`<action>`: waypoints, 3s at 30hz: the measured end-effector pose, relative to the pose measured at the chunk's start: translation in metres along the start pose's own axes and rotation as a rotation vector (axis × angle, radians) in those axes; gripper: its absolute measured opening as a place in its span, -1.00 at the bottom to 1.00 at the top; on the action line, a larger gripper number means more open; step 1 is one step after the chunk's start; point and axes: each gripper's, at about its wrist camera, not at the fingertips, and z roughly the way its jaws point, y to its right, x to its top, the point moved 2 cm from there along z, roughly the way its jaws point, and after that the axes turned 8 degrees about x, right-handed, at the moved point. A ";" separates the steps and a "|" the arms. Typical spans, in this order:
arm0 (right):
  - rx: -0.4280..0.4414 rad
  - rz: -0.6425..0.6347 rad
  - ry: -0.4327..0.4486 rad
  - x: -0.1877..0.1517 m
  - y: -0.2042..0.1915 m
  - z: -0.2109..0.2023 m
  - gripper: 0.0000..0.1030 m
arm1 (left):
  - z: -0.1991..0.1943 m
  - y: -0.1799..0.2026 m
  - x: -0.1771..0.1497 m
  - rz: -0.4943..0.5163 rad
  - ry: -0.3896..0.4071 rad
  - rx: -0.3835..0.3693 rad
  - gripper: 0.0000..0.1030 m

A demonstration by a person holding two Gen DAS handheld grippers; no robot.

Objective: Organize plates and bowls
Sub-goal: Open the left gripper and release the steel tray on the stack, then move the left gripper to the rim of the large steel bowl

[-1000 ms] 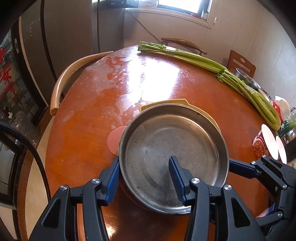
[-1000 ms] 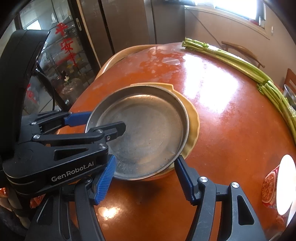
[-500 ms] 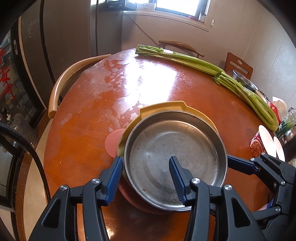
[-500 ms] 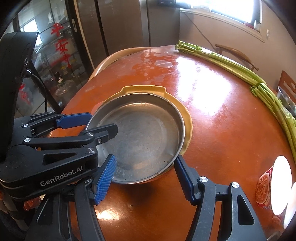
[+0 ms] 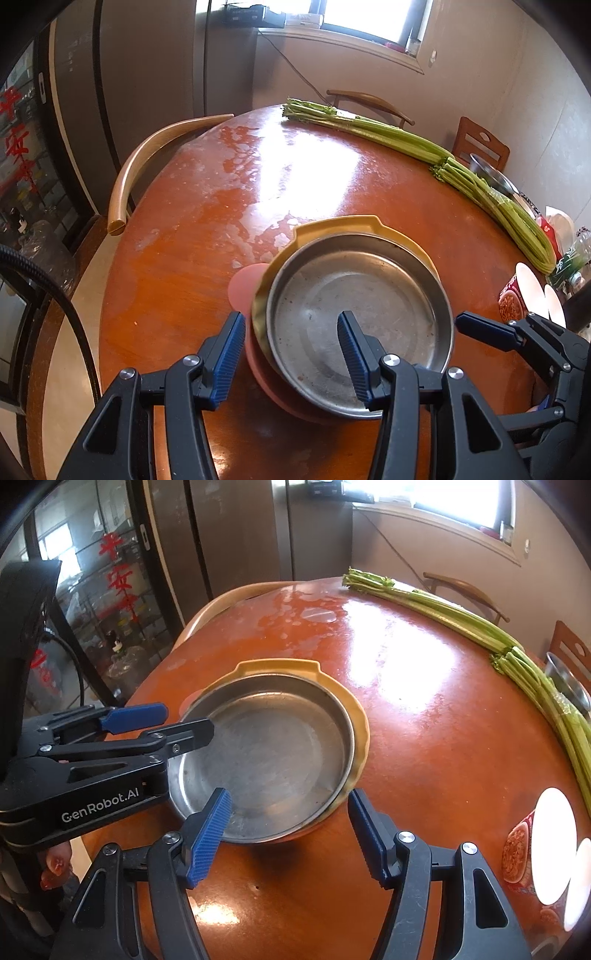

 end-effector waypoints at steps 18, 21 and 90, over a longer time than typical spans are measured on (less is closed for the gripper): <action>0.009 0.090 0.077 -0.007 0.019 -0.028 0.32 | -0.006 -0.026 -0.010 -0.085 -0.025 0.022 0.09; 0.018 0.100 0.068 -0.008 0.023 -0.028 0.32 | 0.001 -0.026 -0.010 -0.105 -0.051 -0.009 0.10; -0.080 0.252 0.186 -0.042 0.072 -0.100 0.32 | -0.012 0.066 0.009 0.061 -0.007 -0.090 0.10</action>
